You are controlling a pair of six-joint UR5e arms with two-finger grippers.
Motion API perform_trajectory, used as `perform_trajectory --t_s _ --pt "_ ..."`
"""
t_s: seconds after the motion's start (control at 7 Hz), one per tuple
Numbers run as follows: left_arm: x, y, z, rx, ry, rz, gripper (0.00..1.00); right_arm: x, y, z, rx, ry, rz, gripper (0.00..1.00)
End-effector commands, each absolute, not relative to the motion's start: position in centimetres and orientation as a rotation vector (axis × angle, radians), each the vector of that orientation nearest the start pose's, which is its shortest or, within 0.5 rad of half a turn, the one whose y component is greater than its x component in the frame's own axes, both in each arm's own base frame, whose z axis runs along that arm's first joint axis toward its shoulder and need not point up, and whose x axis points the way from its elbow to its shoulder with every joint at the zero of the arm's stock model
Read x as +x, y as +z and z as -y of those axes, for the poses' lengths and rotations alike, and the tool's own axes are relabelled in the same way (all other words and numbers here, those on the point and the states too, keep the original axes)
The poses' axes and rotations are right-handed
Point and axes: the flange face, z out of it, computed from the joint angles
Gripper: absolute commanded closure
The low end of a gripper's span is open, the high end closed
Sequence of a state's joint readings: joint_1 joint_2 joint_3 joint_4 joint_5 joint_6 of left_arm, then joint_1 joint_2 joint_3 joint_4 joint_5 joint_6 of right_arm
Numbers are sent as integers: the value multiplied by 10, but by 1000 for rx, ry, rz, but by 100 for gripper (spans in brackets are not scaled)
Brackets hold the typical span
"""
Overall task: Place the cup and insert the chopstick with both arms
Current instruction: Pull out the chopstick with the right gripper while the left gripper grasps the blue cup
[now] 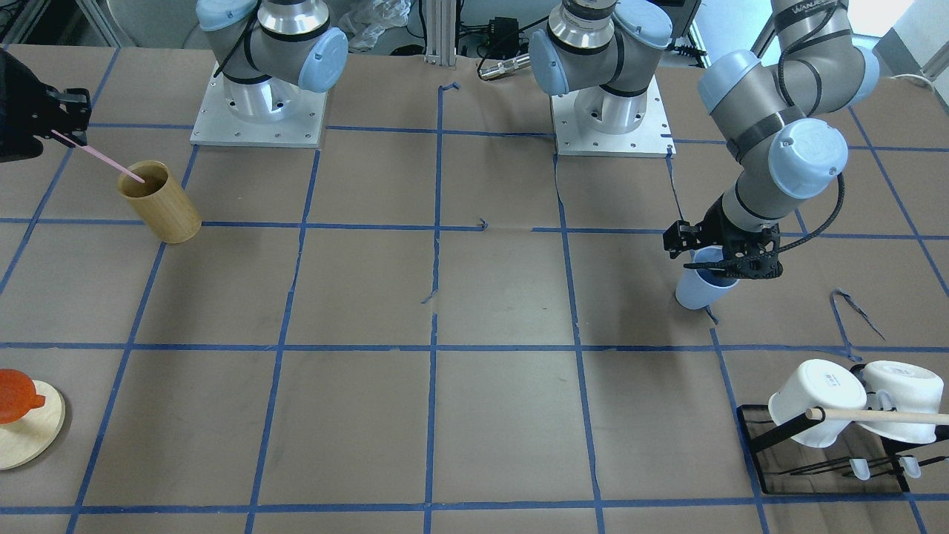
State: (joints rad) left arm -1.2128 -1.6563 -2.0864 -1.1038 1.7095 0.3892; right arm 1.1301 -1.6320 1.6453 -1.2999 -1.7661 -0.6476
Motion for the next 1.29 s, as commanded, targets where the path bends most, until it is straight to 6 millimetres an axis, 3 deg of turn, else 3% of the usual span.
perform_trajectory --t_s 0.0,0.14,0.29,0.43,0.57,0.71,1.0,1.14 --pt "43 253 463 88 225 -3044 50 -76 525 452 -352 391 -3090 100" --pt "43 252 464 88 225 -3044 84 -63 531 459 -345 268 -3038 100" --pt "43 252 464 90 225 -3044 100 -47 534 475 -327 128 -3037 100" --pt "44 252 468 102 194 -3039 100 -15 539 486 -335 35 -3071 100" --pt "44 253 471 123 168 -3034 100 26 533 510 -308 -81 -3088 100" --pt "36 260 479 125 124 -3046 100 80 520 530 -285 -157 -3094 100" --pt "-29 291 526 -166 -29 -3108 100 158 524 525 -186 -245 -3079 100" --pt "-69 295 543 -234 -63 -3110 100 166 525 525 -189 -280 -3072 100"
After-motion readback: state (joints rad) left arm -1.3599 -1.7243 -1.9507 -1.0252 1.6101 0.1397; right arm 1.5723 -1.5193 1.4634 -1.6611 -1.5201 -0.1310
